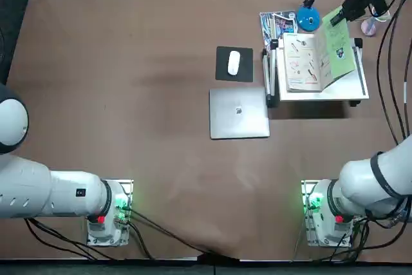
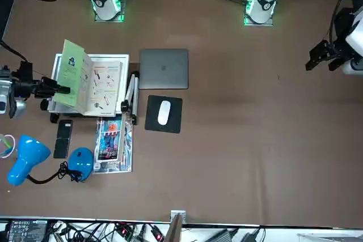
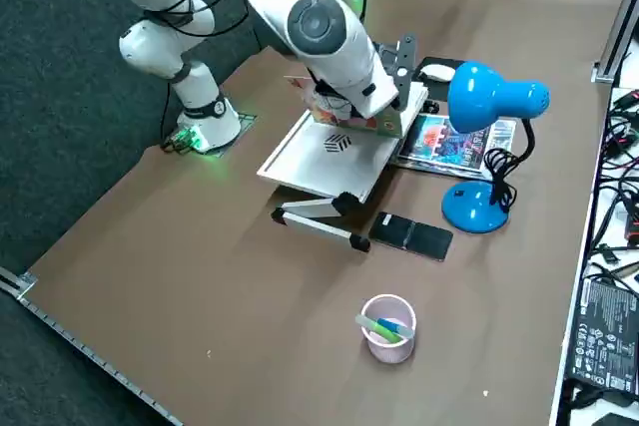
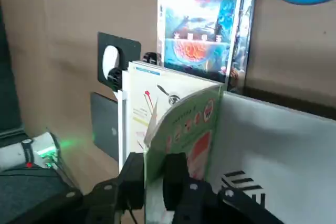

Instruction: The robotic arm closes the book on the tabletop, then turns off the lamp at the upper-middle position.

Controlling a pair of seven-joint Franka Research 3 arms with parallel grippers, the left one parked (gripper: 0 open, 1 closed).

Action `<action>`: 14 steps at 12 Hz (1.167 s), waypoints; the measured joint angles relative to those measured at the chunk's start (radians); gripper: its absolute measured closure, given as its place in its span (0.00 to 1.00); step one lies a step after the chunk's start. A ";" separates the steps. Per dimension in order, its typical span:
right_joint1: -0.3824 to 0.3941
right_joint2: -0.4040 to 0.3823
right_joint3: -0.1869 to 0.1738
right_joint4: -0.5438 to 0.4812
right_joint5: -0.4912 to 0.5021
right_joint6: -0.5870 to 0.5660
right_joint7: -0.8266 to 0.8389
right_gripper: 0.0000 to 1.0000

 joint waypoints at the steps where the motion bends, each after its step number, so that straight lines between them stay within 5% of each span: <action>1: 0.013 -0.008 0.000 0.001 -0.024 0.002 0.018 0.78; 8: 0.142 -0.062 0.001 0.005 -0.177 0.018 0.155 0.77; 14: 0.332 -0.062 0.003 0.021 -0.388 0.052 0.367 0.76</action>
